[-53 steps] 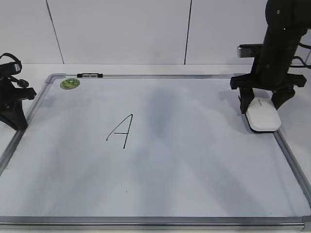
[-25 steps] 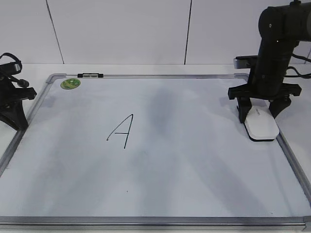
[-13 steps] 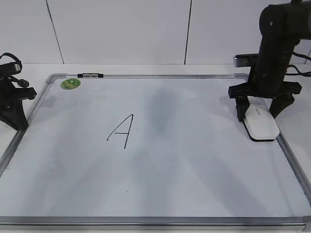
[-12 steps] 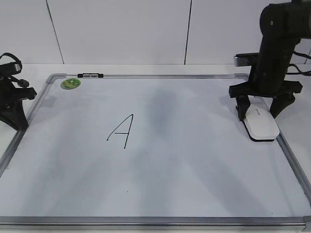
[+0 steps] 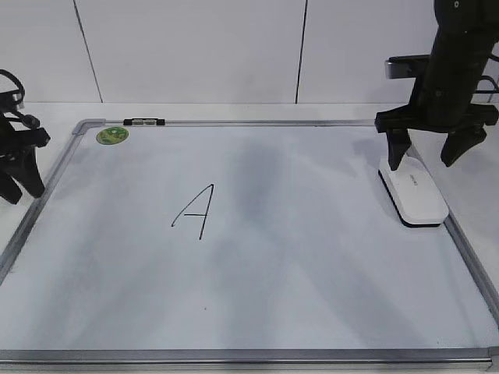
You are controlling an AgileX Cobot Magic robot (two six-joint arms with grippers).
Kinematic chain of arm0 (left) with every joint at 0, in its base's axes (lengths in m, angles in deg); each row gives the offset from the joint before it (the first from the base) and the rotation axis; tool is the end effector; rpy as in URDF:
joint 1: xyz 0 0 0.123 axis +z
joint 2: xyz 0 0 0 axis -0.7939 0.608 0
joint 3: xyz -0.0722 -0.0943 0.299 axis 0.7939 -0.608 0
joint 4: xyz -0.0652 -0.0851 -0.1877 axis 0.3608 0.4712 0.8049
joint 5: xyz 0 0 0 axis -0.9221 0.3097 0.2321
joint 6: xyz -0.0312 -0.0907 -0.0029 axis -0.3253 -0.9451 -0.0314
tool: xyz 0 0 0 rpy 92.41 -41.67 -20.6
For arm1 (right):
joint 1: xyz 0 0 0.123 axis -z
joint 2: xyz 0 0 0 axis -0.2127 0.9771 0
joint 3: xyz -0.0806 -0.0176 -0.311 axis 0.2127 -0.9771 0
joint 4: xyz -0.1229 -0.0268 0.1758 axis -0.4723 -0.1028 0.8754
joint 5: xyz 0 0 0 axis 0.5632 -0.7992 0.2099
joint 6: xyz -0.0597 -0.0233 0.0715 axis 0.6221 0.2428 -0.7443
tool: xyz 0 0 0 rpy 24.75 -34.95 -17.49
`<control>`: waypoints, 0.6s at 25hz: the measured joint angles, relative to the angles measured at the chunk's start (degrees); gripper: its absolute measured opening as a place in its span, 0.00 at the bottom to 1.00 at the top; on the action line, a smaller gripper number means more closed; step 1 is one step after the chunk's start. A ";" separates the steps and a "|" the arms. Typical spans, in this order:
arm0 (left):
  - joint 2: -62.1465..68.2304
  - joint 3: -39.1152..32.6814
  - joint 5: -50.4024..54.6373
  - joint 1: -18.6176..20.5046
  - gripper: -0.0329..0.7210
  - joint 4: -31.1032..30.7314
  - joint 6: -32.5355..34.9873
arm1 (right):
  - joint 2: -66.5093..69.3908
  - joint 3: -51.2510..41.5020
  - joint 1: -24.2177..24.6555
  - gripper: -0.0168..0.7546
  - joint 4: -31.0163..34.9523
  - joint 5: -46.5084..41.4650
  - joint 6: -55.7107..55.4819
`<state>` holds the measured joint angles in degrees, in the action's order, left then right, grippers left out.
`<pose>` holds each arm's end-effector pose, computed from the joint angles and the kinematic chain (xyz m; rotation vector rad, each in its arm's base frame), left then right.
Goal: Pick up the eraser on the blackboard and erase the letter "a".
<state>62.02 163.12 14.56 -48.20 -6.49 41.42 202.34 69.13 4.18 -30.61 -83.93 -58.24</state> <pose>0.4089 0.0056 0.2067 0.1183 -3.0700 0.4172 0.4153 0.0513 0.2554 -0.0140 3.0290 -0.0991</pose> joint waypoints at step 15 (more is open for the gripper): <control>-13.92 10.58 1.68 0.57 0.49 7.70 -0.43 | -13.95 0.00 0.00 0.78 0.73 -0.22 0.00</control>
<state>48.10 173.71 16.23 -47.63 1.21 40.99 188.39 69.13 4.18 -29.88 -84.15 -58.24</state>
